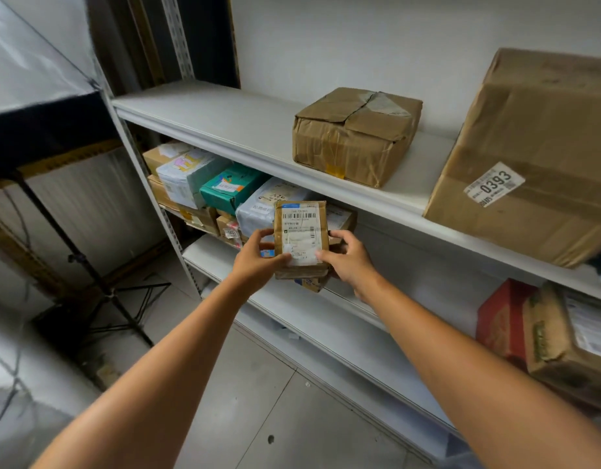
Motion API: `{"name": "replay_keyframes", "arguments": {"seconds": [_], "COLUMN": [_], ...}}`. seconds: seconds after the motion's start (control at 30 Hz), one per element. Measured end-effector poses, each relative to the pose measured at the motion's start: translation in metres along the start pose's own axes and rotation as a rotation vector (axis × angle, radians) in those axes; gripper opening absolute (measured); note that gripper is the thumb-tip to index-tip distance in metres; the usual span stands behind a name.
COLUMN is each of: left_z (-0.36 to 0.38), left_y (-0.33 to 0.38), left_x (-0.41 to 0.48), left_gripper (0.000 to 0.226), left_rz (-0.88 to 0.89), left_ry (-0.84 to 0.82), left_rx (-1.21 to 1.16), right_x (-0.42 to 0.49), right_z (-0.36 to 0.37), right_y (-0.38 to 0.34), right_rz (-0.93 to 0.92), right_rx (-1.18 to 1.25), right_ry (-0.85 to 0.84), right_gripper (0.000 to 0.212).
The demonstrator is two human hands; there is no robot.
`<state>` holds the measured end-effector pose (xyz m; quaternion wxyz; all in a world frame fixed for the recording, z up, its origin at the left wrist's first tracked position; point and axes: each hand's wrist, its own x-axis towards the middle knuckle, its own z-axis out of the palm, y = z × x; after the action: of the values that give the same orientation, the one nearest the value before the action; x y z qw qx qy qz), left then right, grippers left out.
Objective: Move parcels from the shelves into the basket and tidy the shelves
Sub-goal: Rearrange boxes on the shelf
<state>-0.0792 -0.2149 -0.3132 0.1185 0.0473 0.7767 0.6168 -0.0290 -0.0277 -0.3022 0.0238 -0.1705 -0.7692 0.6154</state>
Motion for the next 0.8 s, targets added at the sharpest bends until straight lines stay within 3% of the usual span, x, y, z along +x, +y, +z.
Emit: {"name": "replay_keyframes", "arguments": {"seconds": [0.17, 0.33, 0.8], "left_z": [-0.018, -0.043, -0.085], "left_y": [0.014, 0.025, 0.048], "left_x": [-0.009, -0.013, -0.020], "left_gripper": [0.068, 0.072, 0.078], "left_rz": [0.008, 0.057, 0.194], "left_ry": [-0.013, 0.010, 0.058], "left_rx": [-0.094, -0.042, 0.071], "right_x": [-0.010, -0.012, -0.006], "right_z": [0.006, 0.025, 0.053], "right_y": [-0.021, -0.041, -0.082], "right_rz": [-0.116, -0.131, -0.131], "right_rx": [-0.145, -0.221, -0.213], "right_ry": [-0.034, 0.009, -0.072], "right_gripper": [0.070, 0.072, 0.070]}}
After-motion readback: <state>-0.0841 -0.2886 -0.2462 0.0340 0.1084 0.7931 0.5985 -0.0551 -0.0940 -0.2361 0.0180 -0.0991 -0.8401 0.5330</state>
